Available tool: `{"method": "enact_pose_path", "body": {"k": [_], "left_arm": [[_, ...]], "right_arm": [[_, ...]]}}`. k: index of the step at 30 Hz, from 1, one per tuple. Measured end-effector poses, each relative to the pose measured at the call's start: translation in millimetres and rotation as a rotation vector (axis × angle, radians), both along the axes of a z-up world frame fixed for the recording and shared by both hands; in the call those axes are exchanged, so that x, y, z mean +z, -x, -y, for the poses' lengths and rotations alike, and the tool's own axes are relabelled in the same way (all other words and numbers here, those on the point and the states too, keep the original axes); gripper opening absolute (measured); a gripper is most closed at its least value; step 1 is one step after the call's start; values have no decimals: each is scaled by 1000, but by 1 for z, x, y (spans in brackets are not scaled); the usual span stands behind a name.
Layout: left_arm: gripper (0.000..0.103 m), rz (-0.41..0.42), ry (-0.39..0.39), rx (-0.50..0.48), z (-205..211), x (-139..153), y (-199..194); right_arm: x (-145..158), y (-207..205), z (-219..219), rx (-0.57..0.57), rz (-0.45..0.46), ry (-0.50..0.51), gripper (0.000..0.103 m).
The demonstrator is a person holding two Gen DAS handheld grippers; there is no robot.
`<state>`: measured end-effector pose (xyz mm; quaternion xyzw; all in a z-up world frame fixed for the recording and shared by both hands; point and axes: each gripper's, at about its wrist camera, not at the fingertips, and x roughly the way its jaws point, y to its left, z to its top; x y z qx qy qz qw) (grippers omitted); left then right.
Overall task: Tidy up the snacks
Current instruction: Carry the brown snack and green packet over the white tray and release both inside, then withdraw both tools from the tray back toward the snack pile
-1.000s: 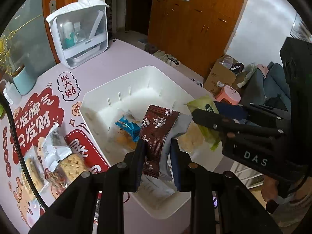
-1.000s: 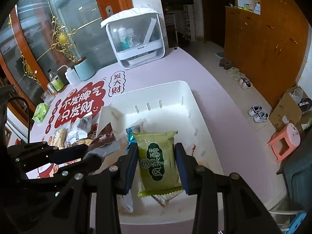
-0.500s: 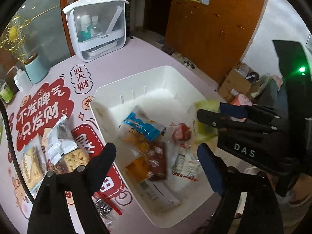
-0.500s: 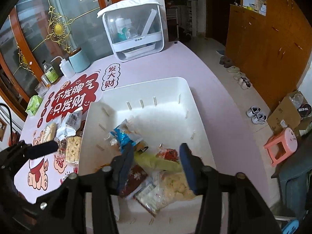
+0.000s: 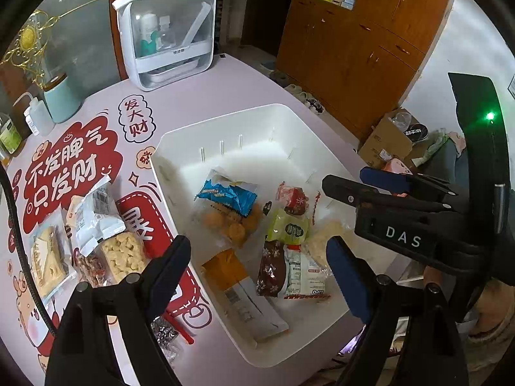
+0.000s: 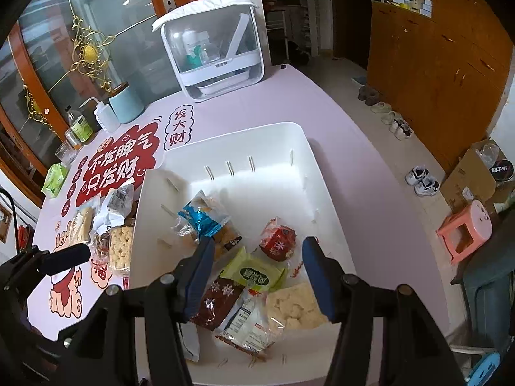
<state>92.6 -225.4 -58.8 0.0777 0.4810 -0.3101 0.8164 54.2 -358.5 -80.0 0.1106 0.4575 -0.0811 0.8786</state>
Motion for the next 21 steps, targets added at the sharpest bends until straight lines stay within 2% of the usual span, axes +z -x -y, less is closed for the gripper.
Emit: {"method": "enact_pose_path", "body": {"k": [13, 21], "left_arm": [[85, 26, -28, -2, -24, 4, 22], [85, 27, -59, 83, -68, 9, 24]], "right_arm": [[3, 9, -27, 8, 3, -20, 57], [8, 1, -63, 72, 36, -54, 57]]}}
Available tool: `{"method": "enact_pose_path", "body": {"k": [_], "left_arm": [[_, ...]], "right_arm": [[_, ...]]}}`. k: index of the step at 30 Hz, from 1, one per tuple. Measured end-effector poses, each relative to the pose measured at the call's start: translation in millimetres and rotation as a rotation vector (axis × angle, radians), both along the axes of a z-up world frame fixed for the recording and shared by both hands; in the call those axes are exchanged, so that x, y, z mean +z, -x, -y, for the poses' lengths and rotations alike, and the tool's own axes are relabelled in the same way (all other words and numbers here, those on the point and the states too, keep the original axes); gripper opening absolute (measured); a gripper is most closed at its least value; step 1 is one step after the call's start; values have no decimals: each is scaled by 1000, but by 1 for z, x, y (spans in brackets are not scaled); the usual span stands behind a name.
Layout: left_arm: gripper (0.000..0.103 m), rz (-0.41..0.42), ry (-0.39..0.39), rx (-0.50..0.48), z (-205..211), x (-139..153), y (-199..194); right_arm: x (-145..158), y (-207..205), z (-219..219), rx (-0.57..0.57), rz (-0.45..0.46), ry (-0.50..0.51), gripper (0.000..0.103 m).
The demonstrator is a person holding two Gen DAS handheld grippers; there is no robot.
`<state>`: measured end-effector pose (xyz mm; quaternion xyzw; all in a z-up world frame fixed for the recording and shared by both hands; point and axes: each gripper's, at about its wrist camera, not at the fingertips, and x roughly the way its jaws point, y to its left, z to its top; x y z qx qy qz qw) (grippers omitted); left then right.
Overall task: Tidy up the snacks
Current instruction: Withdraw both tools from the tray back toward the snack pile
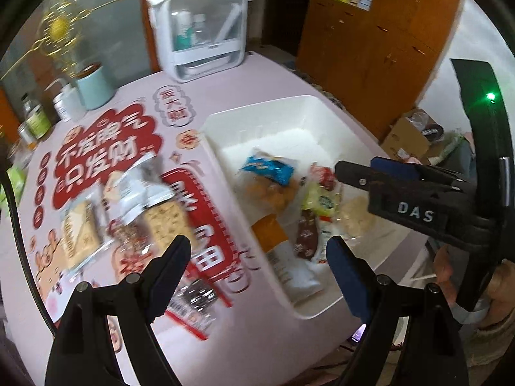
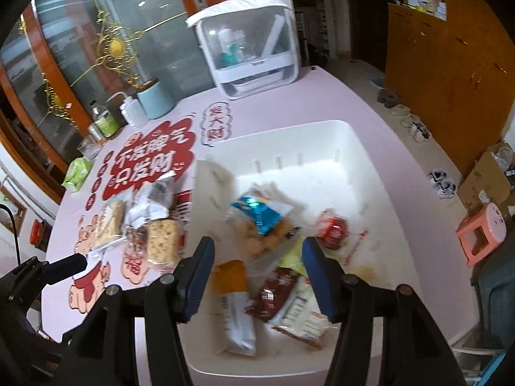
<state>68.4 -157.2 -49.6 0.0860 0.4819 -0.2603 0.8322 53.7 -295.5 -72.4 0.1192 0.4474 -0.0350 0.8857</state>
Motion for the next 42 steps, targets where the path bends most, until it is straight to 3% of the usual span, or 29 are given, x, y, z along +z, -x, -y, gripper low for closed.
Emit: {"method": "enact_pose_path", "body": {"k": [10, 17, 19, 22, 26, 29, 32, 35, 38, 42], "left_arm": [[85, 42, -84, 180, -79, 17, -13], [85, 110, -107, 347, -161, 36, -60], [85, 119, -97, 377, -181, 37, -75], [86, 116, -76, 432, -213, 34, -104], [86, 35, -6, 484, -243, 11, -144], [86, -93, 63, 494, -259, -22, -174], [86, -200, 81, 495, -264, -58, -195], [86, -233, 59, 488, -257, -86, -207], [101, -252, 48, 474, -248, -107, -213], [102, -279, 46, 478, -241, -132, -222]], "right_arm": [[11, -38, -61, 141, 44, -7, 57], [16, -85, -107, 200, 51, 29, 57], [15, -99, -119, 211, 40, 47, 70], [13, -122, -136, 218, 31, 68, 75], [2, -153, -156, 222, 14, 99, 81], [-16, -174, -166, 234, -34, 95, 84], [-40, -189, -174, 242, -98, 103, 84], [-65, -201, -179, 244, -167, 98, 84], [-86, -206, -182, 243, -217, 94, 84], [-104, -211, -186, 249, -260, 92, 84]]}}
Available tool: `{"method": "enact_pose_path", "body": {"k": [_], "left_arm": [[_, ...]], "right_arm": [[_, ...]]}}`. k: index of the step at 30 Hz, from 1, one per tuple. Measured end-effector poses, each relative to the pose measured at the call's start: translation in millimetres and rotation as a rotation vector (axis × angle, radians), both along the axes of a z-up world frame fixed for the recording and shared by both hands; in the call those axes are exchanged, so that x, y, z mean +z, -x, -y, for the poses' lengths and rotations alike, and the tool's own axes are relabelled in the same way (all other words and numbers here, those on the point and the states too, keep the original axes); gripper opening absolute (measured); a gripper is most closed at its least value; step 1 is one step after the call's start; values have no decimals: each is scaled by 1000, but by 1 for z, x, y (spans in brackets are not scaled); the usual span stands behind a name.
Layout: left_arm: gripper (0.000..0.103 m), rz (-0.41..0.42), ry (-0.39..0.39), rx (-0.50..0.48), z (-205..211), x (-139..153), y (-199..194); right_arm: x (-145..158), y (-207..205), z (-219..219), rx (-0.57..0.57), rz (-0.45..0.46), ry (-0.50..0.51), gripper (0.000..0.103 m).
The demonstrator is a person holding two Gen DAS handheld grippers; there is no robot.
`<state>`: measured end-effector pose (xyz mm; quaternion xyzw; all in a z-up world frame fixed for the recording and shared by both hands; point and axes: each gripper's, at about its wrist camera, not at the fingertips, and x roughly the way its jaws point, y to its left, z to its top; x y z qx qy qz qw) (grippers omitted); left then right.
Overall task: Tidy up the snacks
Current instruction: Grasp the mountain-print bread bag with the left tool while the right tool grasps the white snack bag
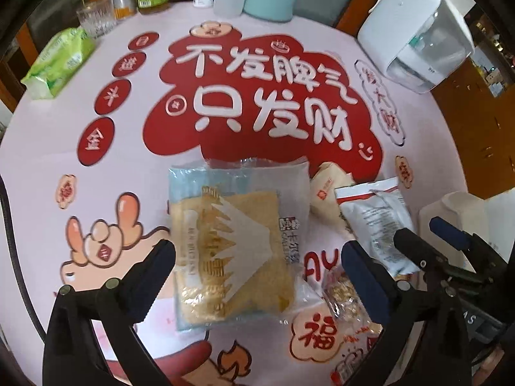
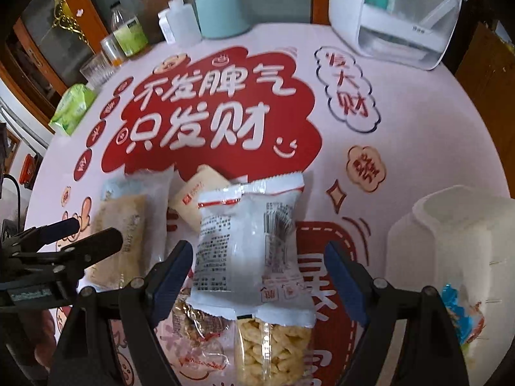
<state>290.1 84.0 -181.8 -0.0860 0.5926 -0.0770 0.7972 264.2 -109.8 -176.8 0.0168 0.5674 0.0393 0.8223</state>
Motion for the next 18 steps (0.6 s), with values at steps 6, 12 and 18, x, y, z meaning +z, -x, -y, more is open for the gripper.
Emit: {"method": "enact_pose_path", "body": {"k": [6, 12, 18], "left_arm": [[102, -40, -58, 5, 5, -30, -6], [103, -88, -112, 40, 1, -52, -9], [103, -99, -125, 49, 2, -60, -10]], "right_arm": [[-10, -4, -2, 8, -22, -3, 84], [-23, -6, -6, 6, -59, 5, 84], [-31, -5, -2, -14, -81, -15, 80]]}}
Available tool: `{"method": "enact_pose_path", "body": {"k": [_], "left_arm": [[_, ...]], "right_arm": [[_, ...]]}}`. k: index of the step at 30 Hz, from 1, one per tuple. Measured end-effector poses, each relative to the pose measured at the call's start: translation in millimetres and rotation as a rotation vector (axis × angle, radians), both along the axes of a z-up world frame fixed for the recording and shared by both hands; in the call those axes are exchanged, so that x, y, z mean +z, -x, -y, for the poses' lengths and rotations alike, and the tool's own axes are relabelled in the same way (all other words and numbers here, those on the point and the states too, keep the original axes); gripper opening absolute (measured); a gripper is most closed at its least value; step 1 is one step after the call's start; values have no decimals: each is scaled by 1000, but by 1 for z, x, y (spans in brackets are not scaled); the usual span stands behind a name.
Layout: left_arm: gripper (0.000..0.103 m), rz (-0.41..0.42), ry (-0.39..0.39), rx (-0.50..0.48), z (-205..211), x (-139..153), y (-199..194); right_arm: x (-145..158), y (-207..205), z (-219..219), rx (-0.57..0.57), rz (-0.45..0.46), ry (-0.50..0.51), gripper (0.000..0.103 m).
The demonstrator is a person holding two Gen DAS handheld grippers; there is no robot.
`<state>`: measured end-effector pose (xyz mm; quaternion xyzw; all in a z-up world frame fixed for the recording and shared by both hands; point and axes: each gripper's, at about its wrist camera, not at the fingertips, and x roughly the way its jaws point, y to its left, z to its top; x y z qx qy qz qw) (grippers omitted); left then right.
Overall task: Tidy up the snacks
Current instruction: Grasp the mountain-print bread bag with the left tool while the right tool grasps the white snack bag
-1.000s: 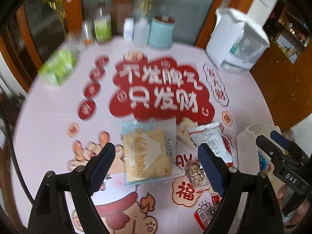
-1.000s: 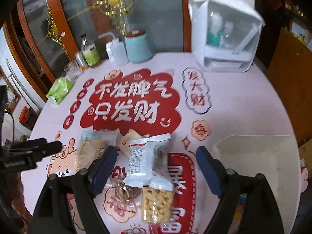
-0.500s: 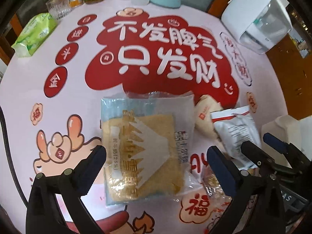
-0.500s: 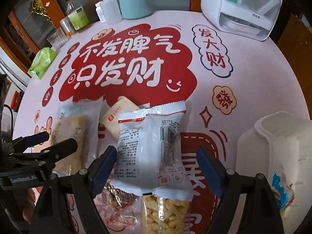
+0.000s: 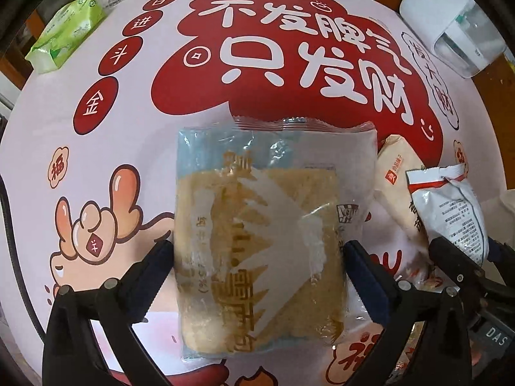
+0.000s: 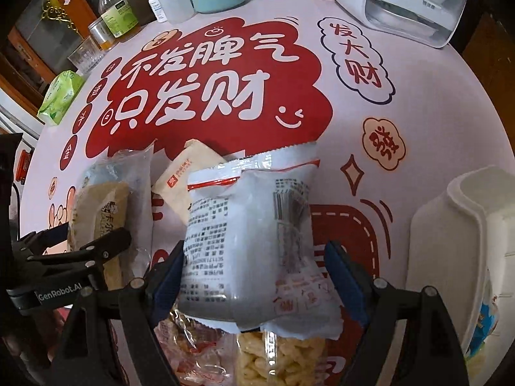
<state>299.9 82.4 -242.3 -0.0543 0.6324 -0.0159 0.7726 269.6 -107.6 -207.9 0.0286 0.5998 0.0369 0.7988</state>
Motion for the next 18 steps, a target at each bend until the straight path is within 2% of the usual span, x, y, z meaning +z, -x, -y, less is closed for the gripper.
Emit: {"method": "enact_pose_path", "body": {"k": [10, 15, 18], "left_arm": [[103, -7, -39, 0, 9, -1, -4], [93, 19, -31, -8, 13, 3, 7], [91, 18, -38, -3, 13, 6, 14]], "right_arm": [[7, 9, 2, -18, 44, 13, 73], [24, 18, 5, -26, 105, -12, 71], [36, 25, 5, -24, 136, -24, 71]]}}
